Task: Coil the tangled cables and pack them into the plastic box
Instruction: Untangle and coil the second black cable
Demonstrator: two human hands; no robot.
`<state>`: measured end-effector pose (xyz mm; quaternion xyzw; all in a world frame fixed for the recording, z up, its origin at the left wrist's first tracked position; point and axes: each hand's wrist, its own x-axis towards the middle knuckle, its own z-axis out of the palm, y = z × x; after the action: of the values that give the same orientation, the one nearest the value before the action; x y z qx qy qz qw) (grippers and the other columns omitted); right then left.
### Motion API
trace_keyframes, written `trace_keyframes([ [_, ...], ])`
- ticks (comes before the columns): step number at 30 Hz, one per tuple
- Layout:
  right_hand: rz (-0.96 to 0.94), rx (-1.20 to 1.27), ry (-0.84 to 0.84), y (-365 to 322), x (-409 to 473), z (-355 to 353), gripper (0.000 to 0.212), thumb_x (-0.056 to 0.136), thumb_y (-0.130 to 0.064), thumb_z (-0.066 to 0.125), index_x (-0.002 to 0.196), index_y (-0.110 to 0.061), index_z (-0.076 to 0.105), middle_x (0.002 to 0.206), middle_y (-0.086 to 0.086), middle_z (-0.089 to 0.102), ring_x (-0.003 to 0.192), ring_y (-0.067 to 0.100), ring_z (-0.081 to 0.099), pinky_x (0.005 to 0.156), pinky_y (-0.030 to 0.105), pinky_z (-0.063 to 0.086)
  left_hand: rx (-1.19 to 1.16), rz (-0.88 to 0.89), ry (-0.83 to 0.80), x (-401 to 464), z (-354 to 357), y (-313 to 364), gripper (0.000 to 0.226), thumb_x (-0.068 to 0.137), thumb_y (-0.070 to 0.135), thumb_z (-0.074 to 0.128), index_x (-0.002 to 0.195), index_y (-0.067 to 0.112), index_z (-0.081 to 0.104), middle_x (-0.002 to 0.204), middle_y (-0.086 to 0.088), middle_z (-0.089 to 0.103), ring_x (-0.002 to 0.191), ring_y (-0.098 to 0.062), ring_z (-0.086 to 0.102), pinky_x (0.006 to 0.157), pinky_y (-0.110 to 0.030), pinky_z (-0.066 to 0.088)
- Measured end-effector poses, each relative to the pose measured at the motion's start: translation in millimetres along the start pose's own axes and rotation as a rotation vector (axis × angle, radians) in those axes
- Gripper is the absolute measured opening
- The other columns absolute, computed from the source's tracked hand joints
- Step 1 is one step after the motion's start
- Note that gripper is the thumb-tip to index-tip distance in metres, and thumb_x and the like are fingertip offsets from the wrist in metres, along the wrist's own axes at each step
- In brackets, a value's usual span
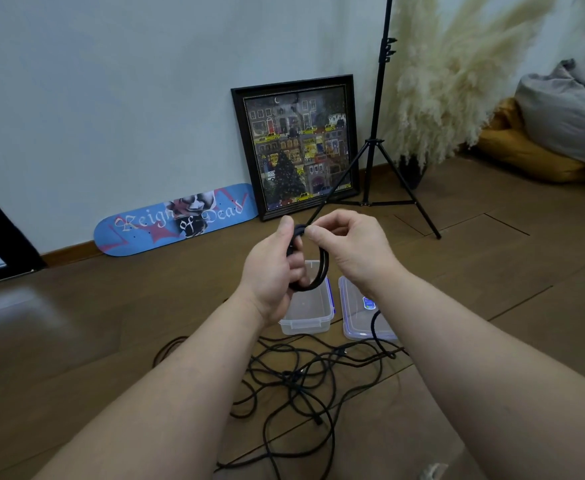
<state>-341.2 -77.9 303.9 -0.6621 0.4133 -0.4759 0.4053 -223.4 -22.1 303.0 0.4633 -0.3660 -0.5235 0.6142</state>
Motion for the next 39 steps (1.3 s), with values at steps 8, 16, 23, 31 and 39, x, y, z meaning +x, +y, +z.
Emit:
trace_keyframes([
  [8,0.029,0.176,-0.215,-0.1,-7.8,4.7,0.022,0.103,-0.019,0.042,0.098,-0.008,0.061,0.073,0.004,0.055,0.056,0.014,0.053,0.060,0.033,0.047,-0.072,0.060,0.025,-1.9,5.9,4.5,0.044,0.105,0.039,0.034,0.067,0.019,0.034,0.045,0.008,0.023,0.038,-0.006,0.017,0.038,-0.019,0.023],
  [16,0.054,0.192,-0.103,0.7,1.0,8.6,0.031,0.103,-0.025,0.043,0.074,-0.018,0.051,0.046,-0.015,0.036,0.044,0.003,0.031,0.048,0.028,0.030,0.100,0.089,-0.015,1.6,-2.7,2.6,0.039,0.106,0.033,0.035,0.084,0.008,0.055,0.059,0.001,0.045,0.051,-0.012,0.043,0.056,-0.026,0.041],
  [23,-0.003,0.078,-0.122,0.4,1.4,6.0,0.032,0.104,-0.027,0.040,0.078,-0.013,0.052,0.058,-0.007,0.036,0.051,0.008,0.033,0.046,0.028,0.034,-0.043,-0.081,-0.153,-8.2,-6.3,14.9,0.030,0.107,0.025,0.032,0.104,0.007,0.056,0.062,0.002,0.041,0.050,-0.009,0.040,0.061,-0.026,0.039],
  [31,0.085,0.133,-0.186,0.0,-6.2,2.8,0.025,0.103,-0.028,0.043,0.100,-0.007,0.058,0.077,0.009,0.060,0.062,0.022,0.059,0.061,0.038,0.051,0.115,0.110,0.003,-5.0,-3.7,13.8,0.034,0.107,0.023,0.030,0.075,0.017,0.040,0.049,0.011,0.032,0.043,-0.005,0.024,0.054,-0.027,0.021],
  [39,0.121,-0.297,-0.187,13.3,-3.5,-26.3,0.016,0.084,-0.007,0.058,0.090,-0.022,0.055,0.087,0.004,0.063,0.079,0.019,0.063,0.072,0.032,0.052,-0.237,0.111,0.352,8.1,-29.7,25.4,0.033,0.107,0.029,0.033,0.075,0.021,0.039,0.051,0.010,0.028,0.043,-0.007,0.020,0.050,-0.022,0.026],
])
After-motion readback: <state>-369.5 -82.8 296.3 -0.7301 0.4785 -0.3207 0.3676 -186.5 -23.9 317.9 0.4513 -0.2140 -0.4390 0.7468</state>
